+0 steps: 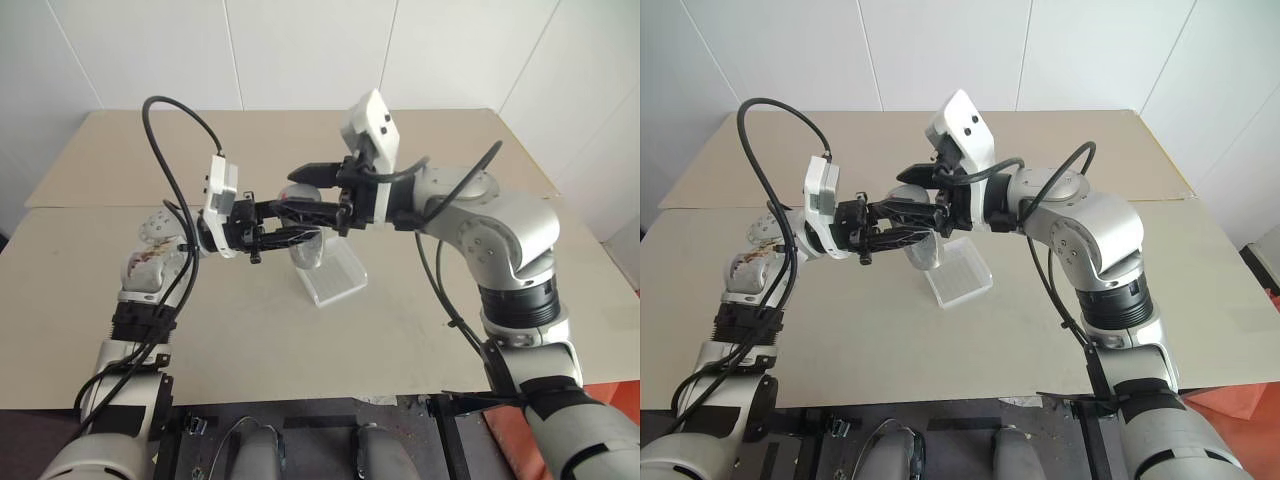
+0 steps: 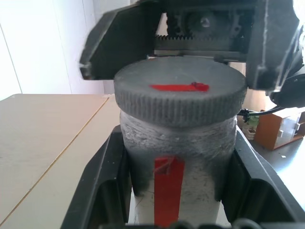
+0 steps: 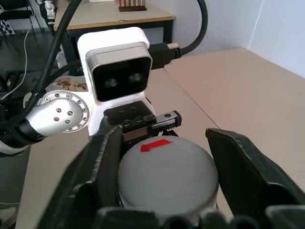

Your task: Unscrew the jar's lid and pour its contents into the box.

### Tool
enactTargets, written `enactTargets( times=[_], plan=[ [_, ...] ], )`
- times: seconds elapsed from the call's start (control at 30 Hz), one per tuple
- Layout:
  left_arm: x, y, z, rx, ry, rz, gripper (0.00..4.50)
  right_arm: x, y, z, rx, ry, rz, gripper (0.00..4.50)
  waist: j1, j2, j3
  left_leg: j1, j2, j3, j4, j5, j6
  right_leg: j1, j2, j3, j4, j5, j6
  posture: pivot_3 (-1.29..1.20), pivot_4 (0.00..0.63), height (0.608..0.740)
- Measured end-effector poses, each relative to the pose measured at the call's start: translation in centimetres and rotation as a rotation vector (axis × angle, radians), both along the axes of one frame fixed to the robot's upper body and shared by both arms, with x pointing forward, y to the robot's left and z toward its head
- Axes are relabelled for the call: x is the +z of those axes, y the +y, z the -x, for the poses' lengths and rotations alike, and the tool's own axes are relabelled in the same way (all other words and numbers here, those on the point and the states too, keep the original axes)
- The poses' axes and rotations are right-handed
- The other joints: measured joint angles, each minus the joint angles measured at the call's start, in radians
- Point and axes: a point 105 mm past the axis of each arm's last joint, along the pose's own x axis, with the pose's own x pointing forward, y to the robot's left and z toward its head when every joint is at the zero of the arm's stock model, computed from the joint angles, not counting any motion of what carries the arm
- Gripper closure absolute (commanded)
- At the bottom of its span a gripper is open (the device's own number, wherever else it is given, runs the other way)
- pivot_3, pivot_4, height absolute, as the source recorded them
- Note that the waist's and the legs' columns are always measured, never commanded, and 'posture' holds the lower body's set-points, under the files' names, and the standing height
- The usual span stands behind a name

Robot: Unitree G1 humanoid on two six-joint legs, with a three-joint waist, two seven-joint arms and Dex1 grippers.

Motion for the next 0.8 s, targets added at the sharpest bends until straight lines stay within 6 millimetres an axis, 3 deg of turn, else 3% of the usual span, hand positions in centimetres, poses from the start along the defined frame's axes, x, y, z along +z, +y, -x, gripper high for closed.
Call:
enactTargets(
  times=[0.43,0.63,0.8],
  plan=[
    [0.4,0.0,-0.1,-0.053,-0.015,-0.034,2.49,0.1,-0.2,0.1,0.062,-0.036,-0.010,1.64,0.000,0.000,0.000,0.000,0.000,0.000,0.000,0.000,0.000,0.000,0.000,0.000,0.000,0.000,0.000,0.00,0.150,0.740],
    [0.3,-0.6,2.3,-0.291,0.030,-0.103,2.49,-0.5,-1.0,2.1,0.403,-0.102,-0.029,1.64,-0.001,0.000,0.000,0.000,0.000,0.000,0.000,0.000,0.000,0.001,0.000,0.000,-0.002,0.000,0.000,0.00,0.150,0.740],
    [0.5,-0.1,3.1,-0.340,0.079,-0.116,2.49,-0.4,-1.8,1.8,0.581,-0.101,0.011,1.64,-0.010,0.001,0.001,0.001,0.001,0.000,0.000,0.000,0.000,0.000,0.001,0.000,-0.001,0.000,0.000,0.00,0.150,0.740]
  ],
)
